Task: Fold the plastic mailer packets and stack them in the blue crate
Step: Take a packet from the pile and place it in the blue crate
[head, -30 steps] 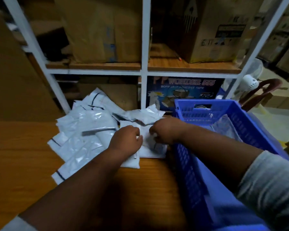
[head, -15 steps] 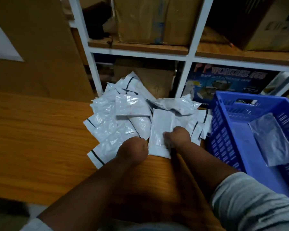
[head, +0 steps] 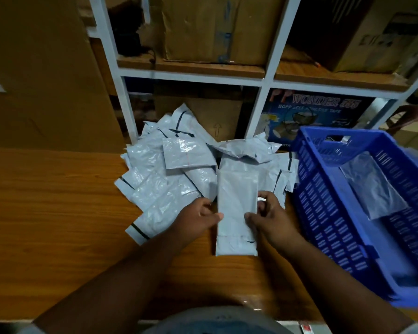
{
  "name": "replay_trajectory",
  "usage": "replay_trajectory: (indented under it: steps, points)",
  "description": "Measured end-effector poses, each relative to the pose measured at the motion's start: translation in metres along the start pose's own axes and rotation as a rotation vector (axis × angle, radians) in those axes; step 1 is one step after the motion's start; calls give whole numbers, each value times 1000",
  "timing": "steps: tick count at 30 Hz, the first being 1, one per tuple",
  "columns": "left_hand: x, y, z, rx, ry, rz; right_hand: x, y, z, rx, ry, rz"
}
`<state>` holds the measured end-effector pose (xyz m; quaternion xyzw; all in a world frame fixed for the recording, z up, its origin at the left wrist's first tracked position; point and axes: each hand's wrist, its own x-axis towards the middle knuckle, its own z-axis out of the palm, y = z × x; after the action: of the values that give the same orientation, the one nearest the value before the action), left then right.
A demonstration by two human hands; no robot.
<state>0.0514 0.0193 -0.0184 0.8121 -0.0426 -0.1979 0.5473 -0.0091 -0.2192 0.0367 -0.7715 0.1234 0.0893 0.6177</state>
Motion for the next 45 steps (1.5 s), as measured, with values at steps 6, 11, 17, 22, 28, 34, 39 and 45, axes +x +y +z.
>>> replay_trajectory:
  steps: [6,11,17,22,28,34,39,45]
  points:
    - [-13,-25,3,169,-162,346,-29,22,18,84,122,37]
    - [-29,-46,8,772,43,790,-48,38,22,539,261,257]
    - [-61,-54,27,1102,32,950,-67,54,-15,263,505,430]
    - [-78,-70,47,1110,-63,697,-67,72,-23,-528,215,162]
    - [-87,-71,56,1156,-23,599,-66,94,-28,-939,203,-347]
    - [-90,-45,89,1136,76,570,-52,123,-13,-1148,101,-201]
    - [-69,-24,135,1142,27,625,-46,151,-12,-1148,71,-143]
    - [-61,-47,160,1149,39,584,-42,159,-14,-1140,95,-185]
